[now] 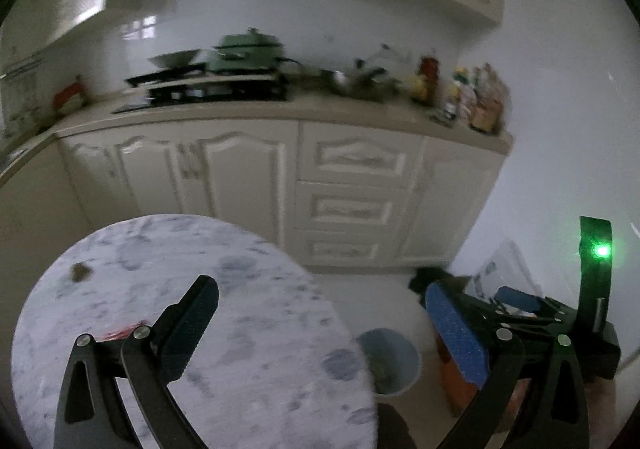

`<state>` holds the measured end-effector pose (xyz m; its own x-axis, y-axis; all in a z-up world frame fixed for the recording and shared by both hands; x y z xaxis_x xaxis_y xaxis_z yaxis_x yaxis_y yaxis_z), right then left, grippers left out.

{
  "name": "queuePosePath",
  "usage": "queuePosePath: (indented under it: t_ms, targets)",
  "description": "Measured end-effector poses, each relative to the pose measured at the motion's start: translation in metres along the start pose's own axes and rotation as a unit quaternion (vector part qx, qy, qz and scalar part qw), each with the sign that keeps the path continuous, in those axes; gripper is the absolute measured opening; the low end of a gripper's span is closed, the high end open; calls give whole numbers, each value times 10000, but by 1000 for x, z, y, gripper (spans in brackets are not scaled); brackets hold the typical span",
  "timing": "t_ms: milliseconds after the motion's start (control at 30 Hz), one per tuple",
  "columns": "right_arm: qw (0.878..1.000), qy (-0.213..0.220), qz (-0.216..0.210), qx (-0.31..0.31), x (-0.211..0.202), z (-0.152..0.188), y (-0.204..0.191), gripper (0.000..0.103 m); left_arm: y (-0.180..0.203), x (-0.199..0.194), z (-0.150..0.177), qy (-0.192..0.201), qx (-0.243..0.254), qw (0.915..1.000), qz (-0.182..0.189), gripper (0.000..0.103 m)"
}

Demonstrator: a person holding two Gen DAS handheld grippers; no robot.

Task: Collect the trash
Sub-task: 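Move both open tools back over the red packet on the table, then grasp the red packet with the right tool while the left tool grasps the last brown lump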

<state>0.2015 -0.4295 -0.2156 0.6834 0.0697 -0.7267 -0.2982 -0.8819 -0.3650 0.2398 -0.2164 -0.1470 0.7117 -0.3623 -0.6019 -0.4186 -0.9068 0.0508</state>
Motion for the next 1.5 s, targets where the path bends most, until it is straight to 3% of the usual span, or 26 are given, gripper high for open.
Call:
queuePosePath:
  t_ms: [233, 433, 667, 900, 1133, 1500]
  targets:
    - [9944, -128, -525, -906, 11, 6, -96, 103, -74, -72, 28, 227, -517, 9974, -444, 102]
    - [9771, -357, -1056, -1814, 29, 27, -174, 103, -131, -127, 56, 430, -931, 9903, -934, 102]
    - [9553, -652, -1473, -2480, 60, 50, -236, 103, -181, -168, 94, 409, -1377, 9790, -1448, 102]
    - [9343, -1006, -1631, -3007, 98, 68, -276, 103, -202, -170, 108, 190, -1601, 9716, -1730, 102]
    - [9172, -1228, -1720, -3378, 137, 77, -296, 102, -232, -135, 83, 19, -1709, 9662, -1931, 102]
    - [8688, -1926, -1641, -4257, 222, 96, -298, 88, -271, -69, 77, -414, -1769, 9626, -2012, 102]
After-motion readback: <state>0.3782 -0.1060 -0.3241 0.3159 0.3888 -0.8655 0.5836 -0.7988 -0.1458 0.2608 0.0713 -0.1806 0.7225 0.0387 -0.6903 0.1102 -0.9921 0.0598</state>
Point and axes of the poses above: each gripper's, at about its wrist camera, not at the fingertips, and x roughly the way its jaws point, y to its right, z to its underside, the point moved 7 cm from there along x, roughly the way its jaws point, and after that the axes turned 5 degrees about -z, right-handed, at the moved point
